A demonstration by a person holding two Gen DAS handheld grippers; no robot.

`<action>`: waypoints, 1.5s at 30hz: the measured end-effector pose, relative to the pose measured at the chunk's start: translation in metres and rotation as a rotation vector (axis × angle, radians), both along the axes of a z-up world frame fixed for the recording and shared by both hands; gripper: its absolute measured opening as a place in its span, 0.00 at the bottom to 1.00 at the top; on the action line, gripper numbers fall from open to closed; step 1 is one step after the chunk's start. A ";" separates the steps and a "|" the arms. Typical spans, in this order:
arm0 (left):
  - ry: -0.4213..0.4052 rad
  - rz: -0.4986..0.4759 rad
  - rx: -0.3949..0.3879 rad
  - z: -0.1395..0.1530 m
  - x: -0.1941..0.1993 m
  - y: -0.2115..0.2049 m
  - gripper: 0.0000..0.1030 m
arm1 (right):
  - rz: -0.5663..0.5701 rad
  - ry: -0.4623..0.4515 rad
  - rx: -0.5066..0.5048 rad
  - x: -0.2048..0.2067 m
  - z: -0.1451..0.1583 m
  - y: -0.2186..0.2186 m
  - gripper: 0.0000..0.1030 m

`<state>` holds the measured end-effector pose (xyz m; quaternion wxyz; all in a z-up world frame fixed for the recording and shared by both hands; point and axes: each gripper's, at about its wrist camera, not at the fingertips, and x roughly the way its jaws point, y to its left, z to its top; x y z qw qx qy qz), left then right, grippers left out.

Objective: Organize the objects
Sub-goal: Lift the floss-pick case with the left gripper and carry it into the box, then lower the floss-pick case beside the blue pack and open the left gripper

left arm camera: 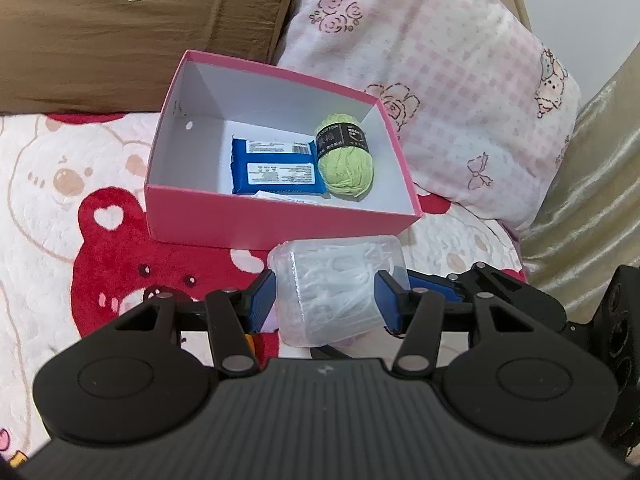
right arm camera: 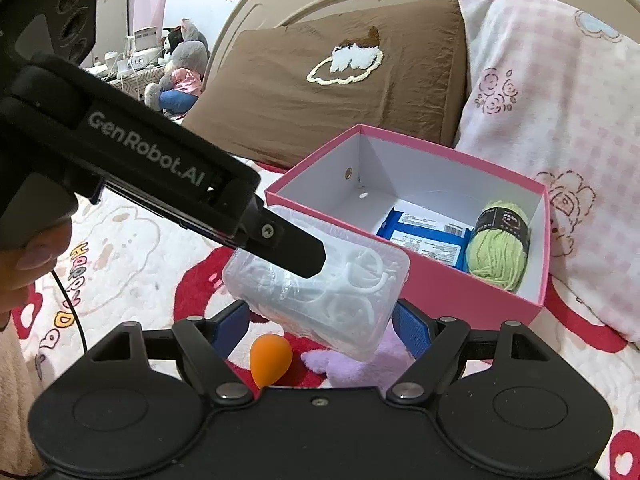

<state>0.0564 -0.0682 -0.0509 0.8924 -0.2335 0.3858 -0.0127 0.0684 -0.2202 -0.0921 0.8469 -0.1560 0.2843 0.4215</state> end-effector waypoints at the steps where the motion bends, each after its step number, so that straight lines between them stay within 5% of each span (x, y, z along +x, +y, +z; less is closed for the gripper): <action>1: 0.001 -0.006 0.005 0.004 0.002 -0.001 0.50 | -0.004 0.004 0.002 0.001 0.002 0.000 0.80; 8: 0.050 -0.031 0.020 0.031 0.018 0.000 0.50 | -0.008 0.037 0.019 0.012 0.023 -0.003 0.80; 26: -0.037 0.001 0.019 0.093 0.071 0.022 0.50 | -0.010 -0.026 0.015 0.063 0.092 0.011 0.80; 33: -0.018 0.055 -0.003 0.073 0.094 0.044 0.50 | 0.003 0.044 0.028 0.098 0.092 0.026 0.78; 45: 0.105 0.106 0.009 0.005 0.127 0.080 0.51 | -0.009 0.314 0.078 0.155 0.028 0.054 0.66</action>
